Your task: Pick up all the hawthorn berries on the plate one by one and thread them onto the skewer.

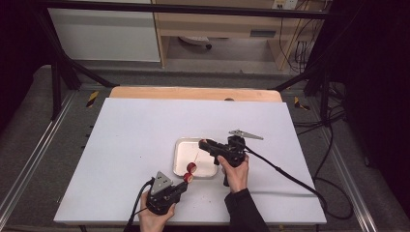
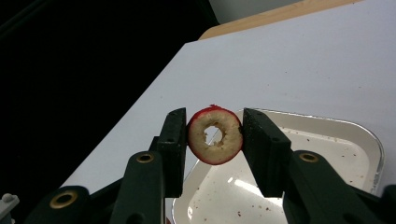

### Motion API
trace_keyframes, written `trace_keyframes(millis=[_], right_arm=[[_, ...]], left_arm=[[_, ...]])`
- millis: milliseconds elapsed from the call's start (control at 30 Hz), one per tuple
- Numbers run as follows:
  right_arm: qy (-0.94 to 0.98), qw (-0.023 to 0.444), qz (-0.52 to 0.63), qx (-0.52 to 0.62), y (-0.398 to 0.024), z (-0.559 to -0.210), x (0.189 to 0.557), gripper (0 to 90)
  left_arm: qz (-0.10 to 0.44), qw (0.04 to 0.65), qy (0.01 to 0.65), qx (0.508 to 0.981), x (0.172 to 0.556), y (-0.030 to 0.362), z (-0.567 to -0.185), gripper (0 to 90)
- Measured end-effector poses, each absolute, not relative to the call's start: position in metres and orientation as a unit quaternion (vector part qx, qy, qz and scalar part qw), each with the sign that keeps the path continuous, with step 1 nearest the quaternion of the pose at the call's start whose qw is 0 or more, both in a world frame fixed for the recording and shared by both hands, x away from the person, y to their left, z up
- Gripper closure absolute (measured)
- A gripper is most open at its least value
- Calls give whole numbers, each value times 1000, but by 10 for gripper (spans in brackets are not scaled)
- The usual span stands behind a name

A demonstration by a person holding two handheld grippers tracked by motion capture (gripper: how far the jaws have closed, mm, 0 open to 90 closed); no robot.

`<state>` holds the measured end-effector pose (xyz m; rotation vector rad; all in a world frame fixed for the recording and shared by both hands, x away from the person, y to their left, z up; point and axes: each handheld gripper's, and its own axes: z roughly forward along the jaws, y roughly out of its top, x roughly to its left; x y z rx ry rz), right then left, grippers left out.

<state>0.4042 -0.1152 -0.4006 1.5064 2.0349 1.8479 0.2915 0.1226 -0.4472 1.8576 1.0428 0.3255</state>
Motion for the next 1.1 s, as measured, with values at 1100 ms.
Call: trace_keyframes(millis=[1100], right_arm=[[579, -30, 650, 492, -114, -393, 393, 619]], left_arm=[[144, 517, 449, 714, 291, 107, -452, 884]])
